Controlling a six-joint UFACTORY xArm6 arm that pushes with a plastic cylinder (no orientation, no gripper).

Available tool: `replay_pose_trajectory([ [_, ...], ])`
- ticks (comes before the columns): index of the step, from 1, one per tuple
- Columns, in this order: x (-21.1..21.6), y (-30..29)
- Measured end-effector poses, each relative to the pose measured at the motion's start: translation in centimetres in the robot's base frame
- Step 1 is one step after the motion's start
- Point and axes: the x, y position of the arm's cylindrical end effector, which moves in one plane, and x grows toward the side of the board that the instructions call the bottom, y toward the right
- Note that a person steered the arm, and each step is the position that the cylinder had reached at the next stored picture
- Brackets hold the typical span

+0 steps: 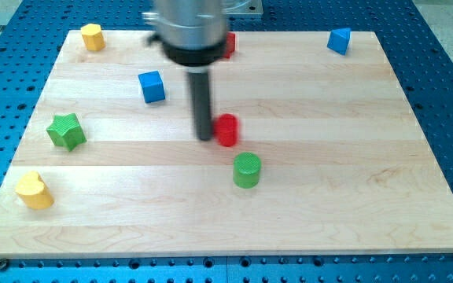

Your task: Put the red circle to the bottom right of the green circle

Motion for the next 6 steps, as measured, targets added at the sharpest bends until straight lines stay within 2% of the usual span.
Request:
replay_pose_trajectory([
  [1,1.3,13.7],
  [2,-2.8,14.3],
  [3,-2.5,21.6],
  [4,3.1,25.2],
  [5,8.5,24.3],
  [6,7.3,23.1],
])
